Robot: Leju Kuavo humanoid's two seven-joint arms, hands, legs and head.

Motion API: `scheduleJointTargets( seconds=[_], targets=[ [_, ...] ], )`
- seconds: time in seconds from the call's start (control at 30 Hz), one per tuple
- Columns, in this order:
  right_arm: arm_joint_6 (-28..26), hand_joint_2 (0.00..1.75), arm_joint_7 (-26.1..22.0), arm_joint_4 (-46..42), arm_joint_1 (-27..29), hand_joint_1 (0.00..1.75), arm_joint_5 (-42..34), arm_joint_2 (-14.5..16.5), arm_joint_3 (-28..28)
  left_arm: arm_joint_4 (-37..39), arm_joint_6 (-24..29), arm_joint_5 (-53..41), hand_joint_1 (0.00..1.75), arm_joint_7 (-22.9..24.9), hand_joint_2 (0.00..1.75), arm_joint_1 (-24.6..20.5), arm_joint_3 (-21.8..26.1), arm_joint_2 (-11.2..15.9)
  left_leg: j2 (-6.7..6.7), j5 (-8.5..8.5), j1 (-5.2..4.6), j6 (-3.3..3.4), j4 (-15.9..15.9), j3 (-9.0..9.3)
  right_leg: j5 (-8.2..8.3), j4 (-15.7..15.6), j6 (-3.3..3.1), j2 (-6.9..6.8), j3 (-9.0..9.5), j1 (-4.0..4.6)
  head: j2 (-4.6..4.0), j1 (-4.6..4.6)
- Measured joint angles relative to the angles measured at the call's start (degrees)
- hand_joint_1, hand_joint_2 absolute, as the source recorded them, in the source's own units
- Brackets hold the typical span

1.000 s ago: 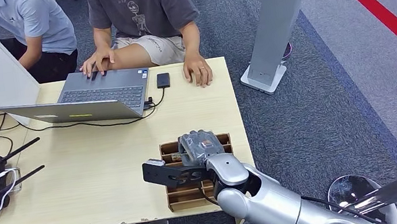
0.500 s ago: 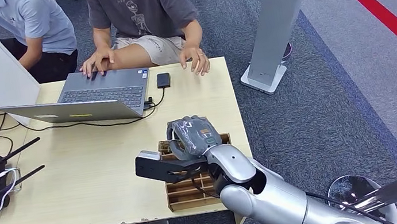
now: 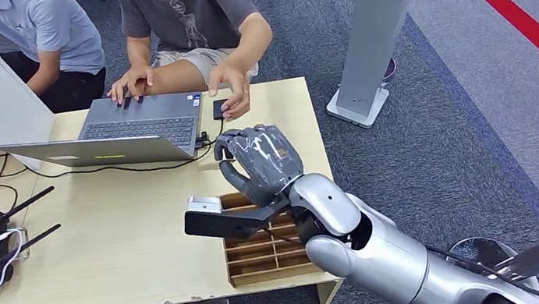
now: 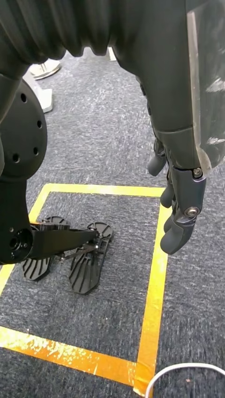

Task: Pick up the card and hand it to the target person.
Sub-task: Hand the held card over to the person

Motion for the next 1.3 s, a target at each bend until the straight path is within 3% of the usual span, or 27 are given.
scheduleJointTargets(
  seconds=[0.23,0.4,0.73,0.87,1.3],
  targets=[
    [-5.5,1.75,-10.0,14.0,-9.5,1.75,-4.4,1.9,-1.4,0.0,-1.1,-1.1,0.0,-1.6,1.75,-0.1,0.0,0.3,-0.03,0.02,0.0,0.0,0.0,-0.02,0.02,0.0,0.01,-0.03,0.02,0.0,0.0,0.02],
    [-6.3,1.75,-15.9,28.0,-16.1,1.75,-9.9,4.6,-2.5,0.0,-1.7,-1.4,0.0,-2.4,1.75,-0.1,-0.1,0.6,-0.04,0.02,0.0,0.0,0.0,-0.05,0.02,0.0,0.01,-0.06,-0.01,0.0,0.0,-0.03],
    [-9.0,1.75,-15.6,43.2,-22.8,1.75,-5.2,6.7,-2.2,0.0,-2.2,-1.7,0.0,-2.7,1.75,-0.2,-0.2,1.1,-0.03,0.02,0.0,0.0,0.0,-0.05,0.02,0.0,0.01,-0.05,-0.03,0.0,0.0,0.04],
    [-10.4,1.75,-14.7,47.0,-23.9,0.0,-2.2,7.1,-1.9,0.0,-2.1,-1.7,0.0,-2.4,1.75,-0.2,-0.2,1.3,-0.03,0.02,0.0,0.0,0.0,-0.03,0.02,0.0,0.01,-0.05,-0.02,0.0,0.0,0.02],
    [-11.4,1.75,-11.7,53.0,-24.5,0.0,6.6,8.1,0.3,0.0,-2.1,-2.0,0.0,-1.8,1.75,-0.2,-0.4,1.5,-0.03,0.02,0.0,0.0,0.0,-0.03,0.02,0.0,0.01,-0.04,-0.03,0.0,0.0,0.02]
  ],
)
